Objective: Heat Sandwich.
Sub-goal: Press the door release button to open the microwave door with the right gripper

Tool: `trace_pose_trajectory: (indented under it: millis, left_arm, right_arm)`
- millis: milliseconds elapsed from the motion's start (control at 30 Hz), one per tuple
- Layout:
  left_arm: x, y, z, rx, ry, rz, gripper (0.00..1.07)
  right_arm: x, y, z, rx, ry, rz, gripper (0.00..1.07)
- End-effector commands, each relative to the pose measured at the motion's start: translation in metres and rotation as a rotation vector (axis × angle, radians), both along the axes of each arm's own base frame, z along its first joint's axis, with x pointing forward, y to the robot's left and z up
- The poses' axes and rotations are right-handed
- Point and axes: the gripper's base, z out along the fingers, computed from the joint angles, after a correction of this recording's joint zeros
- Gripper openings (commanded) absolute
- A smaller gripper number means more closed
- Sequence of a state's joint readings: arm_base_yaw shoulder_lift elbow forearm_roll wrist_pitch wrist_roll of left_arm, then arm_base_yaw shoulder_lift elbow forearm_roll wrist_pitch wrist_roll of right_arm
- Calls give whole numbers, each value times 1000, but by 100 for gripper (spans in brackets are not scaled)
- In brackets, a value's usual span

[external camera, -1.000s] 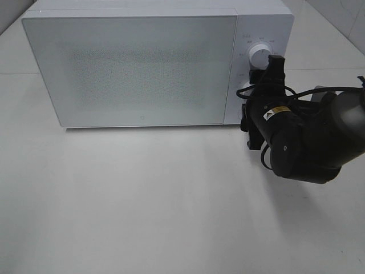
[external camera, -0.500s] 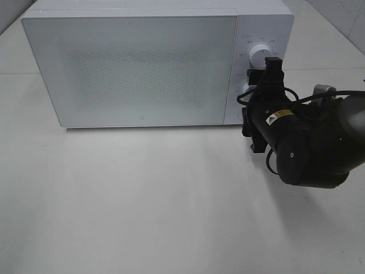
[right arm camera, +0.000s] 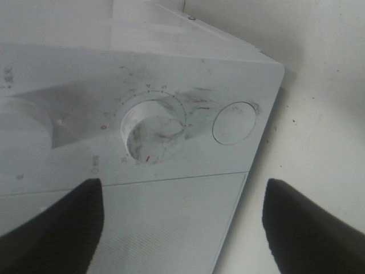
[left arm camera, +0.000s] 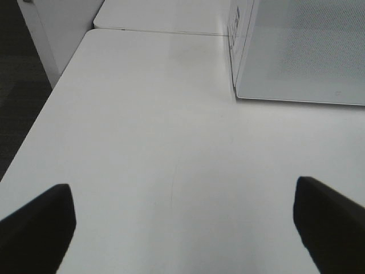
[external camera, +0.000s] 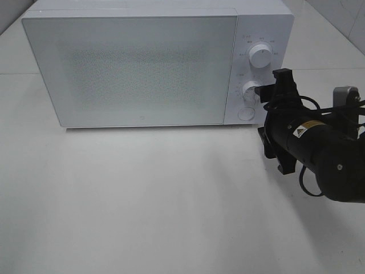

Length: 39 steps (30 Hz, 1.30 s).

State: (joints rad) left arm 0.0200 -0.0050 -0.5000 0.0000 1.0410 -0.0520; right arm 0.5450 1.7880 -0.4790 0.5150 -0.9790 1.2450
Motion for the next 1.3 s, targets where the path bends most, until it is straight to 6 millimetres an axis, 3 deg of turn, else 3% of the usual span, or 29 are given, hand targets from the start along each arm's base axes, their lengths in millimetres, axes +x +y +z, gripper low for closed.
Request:
trace_pose_trajectory:
  millis: [33,433,800,1300]
  left_arm:
    - [-3,0,-1,1,-28,2,98]
    - [-3,0,-1,1,-28,2,98]
    - [-3,0,-1,1,-28,2,98]
    - [-3,0,-1,1,-28,2,98]
  right_arm:
    - [-8,1,15,-89,30,87,76]
    - [-23,1,39,-364,53,309,76]
    - [-46,2,53,-982,-11,807,76]
    - [-71,1,68,-1136,-58,1093,76]
